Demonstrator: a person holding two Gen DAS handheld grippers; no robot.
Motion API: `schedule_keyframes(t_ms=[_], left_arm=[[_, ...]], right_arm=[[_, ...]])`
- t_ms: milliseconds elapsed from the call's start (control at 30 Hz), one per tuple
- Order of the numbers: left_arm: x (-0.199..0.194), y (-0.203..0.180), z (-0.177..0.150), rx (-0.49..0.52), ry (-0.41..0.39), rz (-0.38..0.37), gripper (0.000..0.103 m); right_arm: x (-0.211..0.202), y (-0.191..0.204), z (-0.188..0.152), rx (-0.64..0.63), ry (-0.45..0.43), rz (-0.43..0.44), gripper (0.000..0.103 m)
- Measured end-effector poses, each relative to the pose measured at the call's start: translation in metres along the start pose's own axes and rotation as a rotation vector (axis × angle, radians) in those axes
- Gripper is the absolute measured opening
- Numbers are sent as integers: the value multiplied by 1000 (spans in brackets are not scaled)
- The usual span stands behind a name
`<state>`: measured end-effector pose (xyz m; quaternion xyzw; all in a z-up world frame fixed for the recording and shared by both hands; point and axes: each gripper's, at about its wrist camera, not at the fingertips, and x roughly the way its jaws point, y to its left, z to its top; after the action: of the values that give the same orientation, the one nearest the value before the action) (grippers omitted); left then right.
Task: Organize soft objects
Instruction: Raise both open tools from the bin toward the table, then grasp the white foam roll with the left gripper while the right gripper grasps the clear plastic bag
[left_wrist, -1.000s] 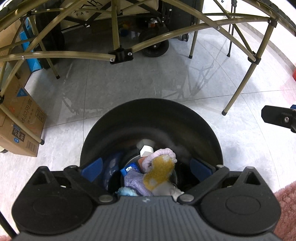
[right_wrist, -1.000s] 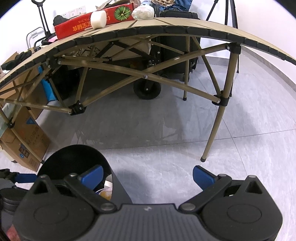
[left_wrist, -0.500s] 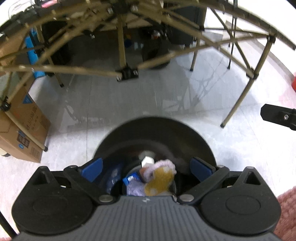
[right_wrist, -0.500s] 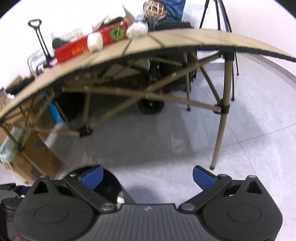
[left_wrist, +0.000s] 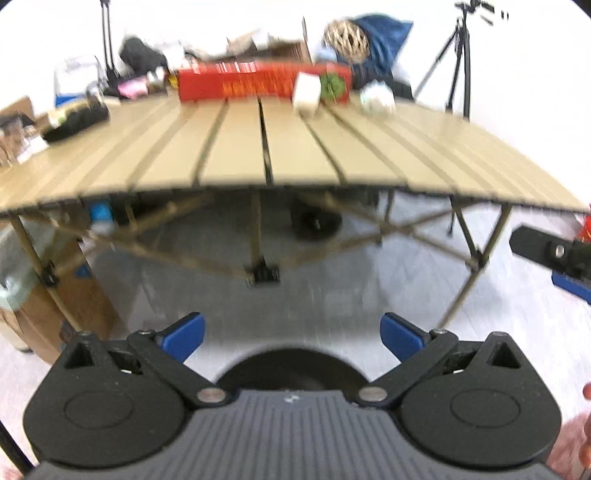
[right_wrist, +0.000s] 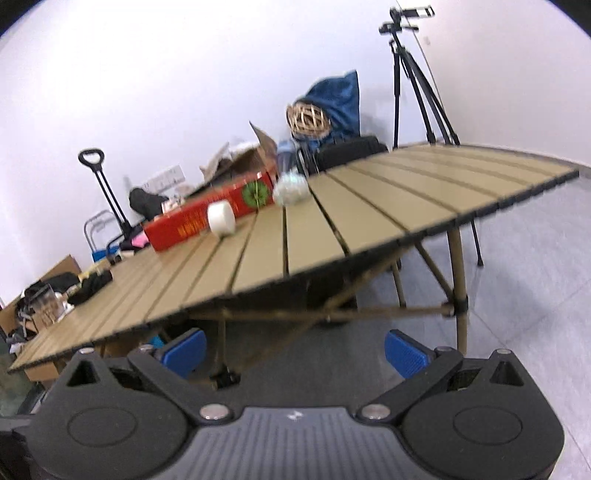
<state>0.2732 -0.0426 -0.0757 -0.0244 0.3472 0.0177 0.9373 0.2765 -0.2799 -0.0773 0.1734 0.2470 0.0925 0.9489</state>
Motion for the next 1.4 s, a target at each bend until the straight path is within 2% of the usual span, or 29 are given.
schedule_keyframes(t_ms=[100,367,533,867,1200,1400], left_arm=[[-9,1,11,-17,-60,18,103],[-17,12,38,-66,-162,37,103],[-20,18,58,-60,-236,62,103],[-3,24,100,-55,-300,76,103],[41,7,145,-23,-268,59,103],[78,-10,183,-33,-217,38,103]], right_arm=[[3,3,9,7,-23,14,103],[8,18,31,4,-112,28,103],[19,24,47,17,-155,21,103],[56,33,90,10,-228,-16,103],[104,26,135,20,-263,-54,103],[135,13,164,-3,-241,-77,103]])
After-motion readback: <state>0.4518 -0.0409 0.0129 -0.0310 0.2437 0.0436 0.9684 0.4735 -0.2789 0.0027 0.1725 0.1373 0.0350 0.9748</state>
